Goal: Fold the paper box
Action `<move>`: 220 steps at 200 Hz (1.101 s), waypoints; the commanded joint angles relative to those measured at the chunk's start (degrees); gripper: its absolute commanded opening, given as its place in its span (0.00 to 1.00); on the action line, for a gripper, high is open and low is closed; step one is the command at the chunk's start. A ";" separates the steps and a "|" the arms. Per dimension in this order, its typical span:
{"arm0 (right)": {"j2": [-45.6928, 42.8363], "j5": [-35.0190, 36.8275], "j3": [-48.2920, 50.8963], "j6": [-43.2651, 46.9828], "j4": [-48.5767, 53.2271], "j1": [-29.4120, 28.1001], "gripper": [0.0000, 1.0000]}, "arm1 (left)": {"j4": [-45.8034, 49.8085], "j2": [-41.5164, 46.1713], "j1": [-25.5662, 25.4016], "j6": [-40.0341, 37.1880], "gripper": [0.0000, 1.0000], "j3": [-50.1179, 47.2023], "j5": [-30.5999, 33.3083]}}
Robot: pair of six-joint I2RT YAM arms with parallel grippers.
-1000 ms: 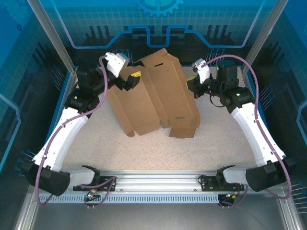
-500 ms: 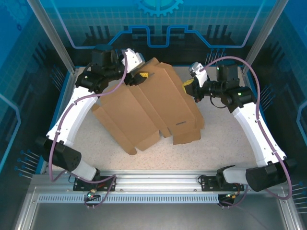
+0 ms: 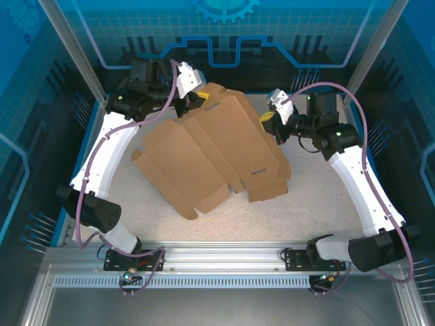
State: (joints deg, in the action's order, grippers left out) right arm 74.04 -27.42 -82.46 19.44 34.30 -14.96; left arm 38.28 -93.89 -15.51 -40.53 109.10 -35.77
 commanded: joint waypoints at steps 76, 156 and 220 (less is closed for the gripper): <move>-2.77 -2.23 1.72 3.67 -6.67 1.25 0.27 | 3.40 1.29 5.07 3.59 0.00 3.22 -14.93; -1.27 -9.97 1.88 4.82 -7.03 4.67 0.32 | 4.13 1.31 6.89 4.23 0.00 2.88 -17.93; -0.60 -9.20 2.54 4.49 -6.85 4.57 0.14 | 2.47 0.94 6.89 6.79 0.00 2.61 -18.21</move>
State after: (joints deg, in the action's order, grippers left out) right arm 72.95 -35.92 -80.55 24.25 27.79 -10.90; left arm 41.74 -93.86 -9.08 -35.70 110.52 -51.09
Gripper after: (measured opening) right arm 0.174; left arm 0.076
